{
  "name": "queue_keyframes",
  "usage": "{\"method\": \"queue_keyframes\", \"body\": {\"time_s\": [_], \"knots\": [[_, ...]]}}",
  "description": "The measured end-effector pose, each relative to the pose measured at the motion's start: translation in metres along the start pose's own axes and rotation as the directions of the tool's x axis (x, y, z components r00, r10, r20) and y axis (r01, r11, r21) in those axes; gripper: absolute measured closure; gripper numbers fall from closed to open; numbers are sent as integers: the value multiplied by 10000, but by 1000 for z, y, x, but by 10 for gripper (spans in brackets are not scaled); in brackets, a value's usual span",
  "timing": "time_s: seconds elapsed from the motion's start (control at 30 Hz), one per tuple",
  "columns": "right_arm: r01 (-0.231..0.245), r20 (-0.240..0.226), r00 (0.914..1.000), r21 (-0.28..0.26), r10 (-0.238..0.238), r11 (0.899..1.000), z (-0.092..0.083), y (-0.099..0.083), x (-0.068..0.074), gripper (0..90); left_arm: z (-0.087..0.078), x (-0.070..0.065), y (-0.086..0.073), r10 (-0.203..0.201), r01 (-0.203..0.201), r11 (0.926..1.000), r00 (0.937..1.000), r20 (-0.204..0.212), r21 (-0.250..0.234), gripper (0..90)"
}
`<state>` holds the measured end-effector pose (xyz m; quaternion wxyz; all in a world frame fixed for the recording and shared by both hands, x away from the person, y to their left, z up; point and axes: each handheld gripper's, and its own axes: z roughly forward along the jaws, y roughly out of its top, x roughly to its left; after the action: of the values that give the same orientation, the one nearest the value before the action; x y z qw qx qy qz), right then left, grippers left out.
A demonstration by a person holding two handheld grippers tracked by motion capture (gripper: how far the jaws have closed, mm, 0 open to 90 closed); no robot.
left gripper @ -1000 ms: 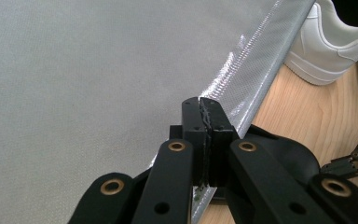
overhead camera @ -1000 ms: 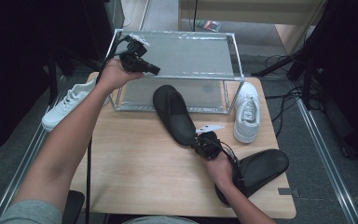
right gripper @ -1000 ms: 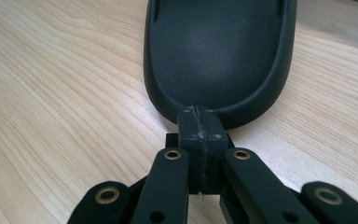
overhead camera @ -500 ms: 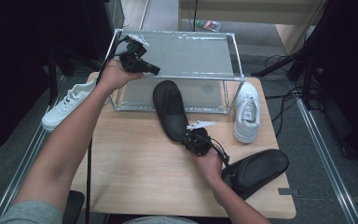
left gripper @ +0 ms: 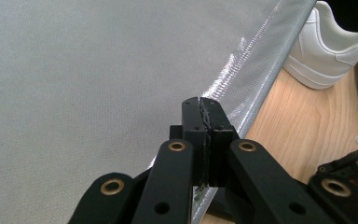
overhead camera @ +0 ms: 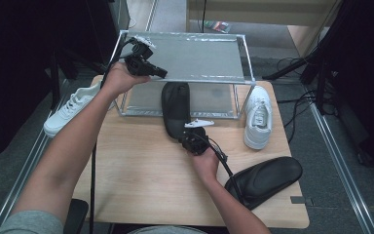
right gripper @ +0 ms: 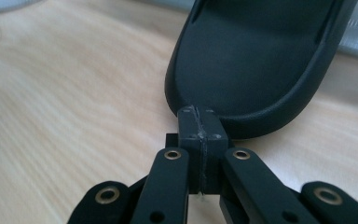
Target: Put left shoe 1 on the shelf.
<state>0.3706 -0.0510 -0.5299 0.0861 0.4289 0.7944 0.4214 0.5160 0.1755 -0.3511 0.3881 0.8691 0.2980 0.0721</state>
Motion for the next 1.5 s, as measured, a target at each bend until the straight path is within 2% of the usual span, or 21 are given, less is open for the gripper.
{"method": "queue_keyframes", "body": {"time_s": [0.2,0.43,0.5,0.73,0.87,0.93,1.03,1.07,1.17,1.27,1.33,1.5], "knots": [[-177,82,9998,-236,179,9996,7,15,-4,900,0,0,0,31,-31,10000,10000,-54,65,900],[-316,222,9992,-132,319,9994,23,34,-10,900,0,0,0,5,-5,10000,10000,-41,54,900],[-490,265,9984,-161,494,9987,26,38,-13,900,0,0,0,-4,4,10000,10000,-15,26,900],[-598,388,9974,-150,603,9981,36,48,-21,900,0,0,0,7,-7,10000,10000,-17,22,900],[-348,405,9986,12,347,9994,40,53,-25,900,0,0,0,-32,32,10000,10000,-21,22,900],[-432,384,9983,75,429,9990,41,55,-27,900,0,0,0,8,-8,10000,10000,-33,32,900],[-443,355,9984,174,437,9989,41,56,-27,900,-1,0,1,-168,168,9999,9998,-85,0,882],[-326,315,9990,330,316,9989,39,55,-25,900,-1,0,1,-224,224,9997,9997,-58,-11,870],[160,156,9997,327,-165,9993,29,55,-17,898,-2,-2,3,-389,389,9992,9992,-3,4,817],[470,-122,9988,95,-469,9989,14,54,-11,842,-7,-9,6,-344,344,9994,9994,26,-60,690],[437,-477,9979,79,-432,9990,3,52,-10,781,-12,-16,8,-229,231,9995,9997,74,-220,636],[575,-1009,9932,-117,-583,9983,-23,47,-9,592,-21,-32,8,-256,261,9992,9996,138,-308,502]]}}
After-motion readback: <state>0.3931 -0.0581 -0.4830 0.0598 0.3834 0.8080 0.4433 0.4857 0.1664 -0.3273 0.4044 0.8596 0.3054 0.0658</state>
